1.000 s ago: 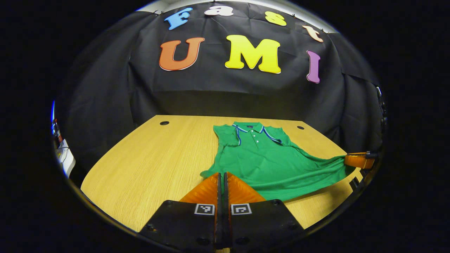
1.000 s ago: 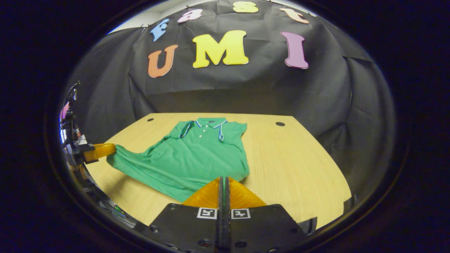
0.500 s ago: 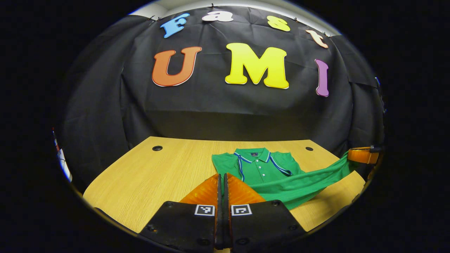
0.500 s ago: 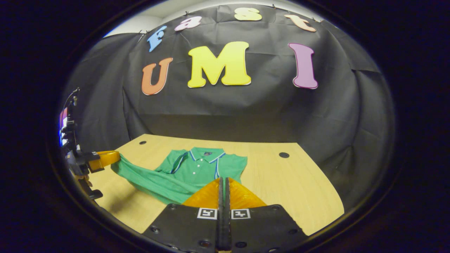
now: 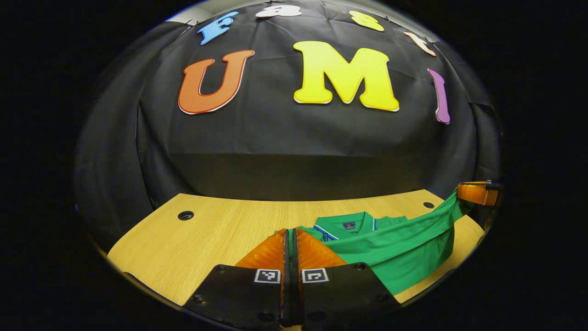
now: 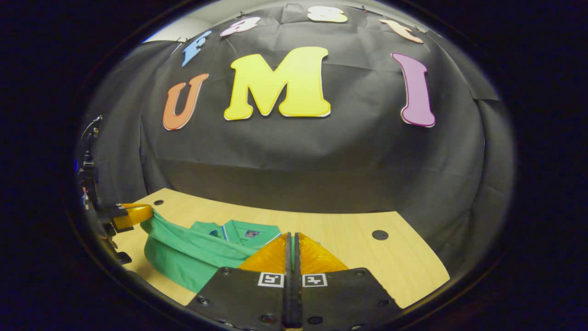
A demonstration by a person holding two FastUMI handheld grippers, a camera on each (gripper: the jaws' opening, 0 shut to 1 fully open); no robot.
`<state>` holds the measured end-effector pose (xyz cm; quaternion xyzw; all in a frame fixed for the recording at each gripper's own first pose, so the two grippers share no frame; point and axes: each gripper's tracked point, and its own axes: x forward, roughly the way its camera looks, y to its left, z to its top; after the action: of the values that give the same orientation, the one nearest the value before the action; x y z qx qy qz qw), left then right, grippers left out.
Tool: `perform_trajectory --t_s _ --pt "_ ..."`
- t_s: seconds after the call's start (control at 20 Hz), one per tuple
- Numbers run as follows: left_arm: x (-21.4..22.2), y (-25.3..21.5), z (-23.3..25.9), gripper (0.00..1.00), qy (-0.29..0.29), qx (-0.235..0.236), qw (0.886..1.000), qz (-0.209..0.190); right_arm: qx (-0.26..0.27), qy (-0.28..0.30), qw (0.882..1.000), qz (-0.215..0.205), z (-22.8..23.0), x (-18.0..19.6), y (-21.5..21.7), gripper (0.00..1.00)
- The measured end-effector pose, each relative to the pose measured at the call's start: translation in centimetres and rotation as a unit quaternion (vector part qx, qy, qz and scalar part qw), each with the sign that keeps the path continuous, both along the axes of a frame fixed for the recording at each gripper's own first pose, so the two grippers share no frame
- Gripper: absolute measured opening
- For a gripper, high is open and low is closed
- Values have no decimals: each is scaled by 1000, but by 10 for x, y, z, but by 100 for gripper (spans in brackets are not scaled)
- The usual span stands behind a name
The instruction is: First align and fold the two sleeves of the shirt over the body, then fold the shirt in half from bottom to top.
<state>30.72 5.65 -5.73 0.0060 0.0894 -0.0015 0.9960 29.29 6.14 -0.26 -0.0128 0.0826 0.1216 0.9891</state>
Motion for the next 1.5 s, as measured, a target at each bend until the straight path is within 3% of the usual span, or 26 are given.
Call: perform_trajectory --t_s 0.4,0.6,0.75,0.95,1.0,1.05,1.2,1.5 --pt "91 11 -12 3 -8 -11 1000 5 -40 0 999 -17 -27 103 17 0" --pt "126 2 -15 3 -26 55 998 -4 -17 31 999 -29 -52 142 12 0" --pt "135 -4 -30 4 -19 69 997 -10 -8 42 998 -37 -66 164 9 0" --pt "135 -3 -42 13 -3 65 998 -5 -38 45 998 -39 -78 165 9 2" --pt "133 -4 -43 25 -3 54 999 -7 -33 49 998 -37 -78 163 10 6" --pt "131 -7 -45 35 2 42 999 -12 -24 51 998 -28 -76 160 12 12" --pt "120 -2 -49 100 20 23 1000 6 -25 59 997 -35 -71 150 7 98" --pt "85 6 -36 99 31 -7 999 36 -5 32 999 -31 -42 107 9 98"
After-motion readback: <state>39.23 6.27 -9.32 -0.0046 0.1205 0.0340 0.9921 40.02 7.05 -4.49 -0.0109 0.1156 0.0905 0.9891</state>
